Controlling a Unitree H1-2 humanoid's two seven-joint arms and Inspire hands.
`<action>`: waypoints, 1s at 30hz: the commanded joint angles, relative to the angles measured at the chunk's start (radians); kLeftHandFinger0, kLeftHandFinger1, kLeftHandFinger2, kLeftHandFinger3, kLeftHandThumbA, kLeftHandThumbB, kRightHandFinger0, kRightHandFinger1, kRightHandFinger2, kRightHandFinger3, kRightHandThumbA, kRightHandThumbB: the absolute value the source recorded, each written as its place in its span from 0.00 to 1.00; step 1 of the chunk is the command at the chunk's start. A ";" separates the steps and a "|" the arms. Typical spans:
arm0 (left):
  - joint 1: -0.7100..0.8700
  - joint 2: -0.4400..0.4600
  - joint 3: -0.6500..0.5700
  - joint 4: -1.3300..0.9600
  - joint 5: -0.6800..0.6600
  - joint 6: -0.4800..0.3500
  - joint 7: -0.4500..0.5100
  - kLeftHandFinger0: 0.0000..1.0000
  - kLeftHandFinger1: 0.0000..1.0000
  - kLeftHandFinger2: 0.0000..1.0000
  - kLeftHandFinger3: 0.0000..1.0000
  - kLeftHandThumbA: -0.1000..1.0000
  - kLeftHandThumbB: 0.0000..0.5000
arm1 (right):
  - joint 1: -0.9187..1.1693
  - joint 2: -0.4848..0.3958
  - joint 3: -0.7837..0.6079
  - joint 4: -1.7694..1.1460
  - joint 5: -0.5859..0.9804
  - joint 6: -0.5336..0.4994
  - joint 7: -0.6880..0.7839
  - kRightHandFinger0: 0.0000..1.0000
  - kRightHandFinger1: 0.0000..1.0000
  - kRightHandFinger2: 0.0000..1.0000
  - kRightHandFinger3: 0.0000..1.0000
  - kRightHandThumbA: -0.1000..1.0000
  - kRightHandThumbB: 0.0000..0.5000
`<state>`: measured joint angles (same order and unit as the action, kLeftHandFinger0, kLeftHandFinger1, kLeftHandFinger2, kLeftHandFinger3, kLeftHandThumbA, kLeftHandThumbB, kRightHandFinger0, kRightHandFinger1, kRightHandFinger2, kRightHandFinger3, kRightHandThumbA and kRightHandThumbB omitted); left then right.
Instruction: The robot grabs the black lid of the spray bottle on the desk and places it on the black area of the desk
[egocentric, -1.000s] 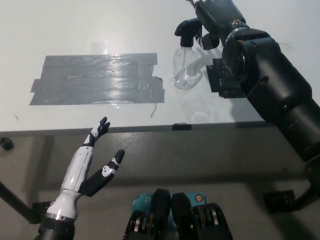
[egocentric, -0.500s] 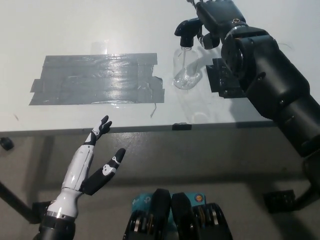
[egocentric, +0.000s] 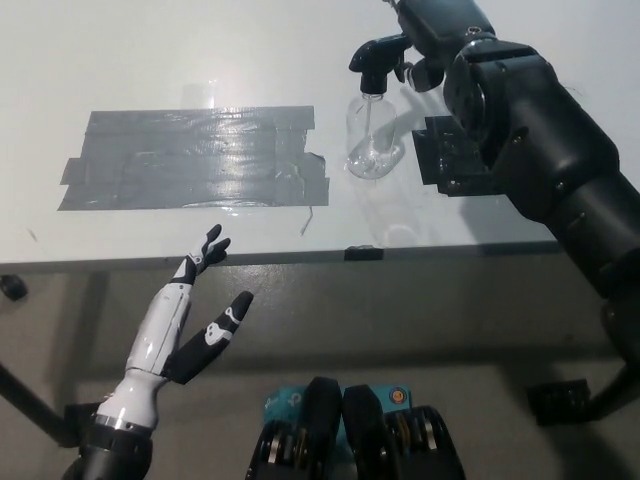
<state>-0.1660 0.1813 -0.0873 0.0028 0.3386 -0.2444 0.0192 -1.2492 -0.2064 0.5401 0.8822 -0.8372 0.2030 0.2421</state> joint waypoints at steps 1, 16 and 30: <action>-0.030 0.022 -0.004 -0.017 0.007 -0.014 -0.015 1.00 0.88 0.90 1.00 0.86 0.00 | -0.088 0.011 0.002 0.003 0.010 -0.040 -0.029 1.00 1.00 1.00 1.00 0.60 1.00; -0.041 0.024 -0.009 -0.028 0.012 0.002 -0.022 0.97 0.86 0.89 1.00 0.90 0.00 | -0.098 0.026 -0.022 0.004 0.058 -0.023 0.040 1.00 1.00 1.00 1.00 0.76 1.00; -0.044 0.027 -0.010 -0.026 0.011 -0.005 -0.023 0.98 0.85 0.88 1.00 0.90 0.00 | -0.119 0.030 -0.002 0.050 0.044 -0.031 0.006 1.00 1.00 1.00 1.00 0.73 1.00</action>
<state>-0.1877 0.1932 -0.0986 0.0022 0.3422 -0.2422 0.0031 -1.2788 -0.1841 0.5368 0.9247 -0.7985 0.1993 0.2784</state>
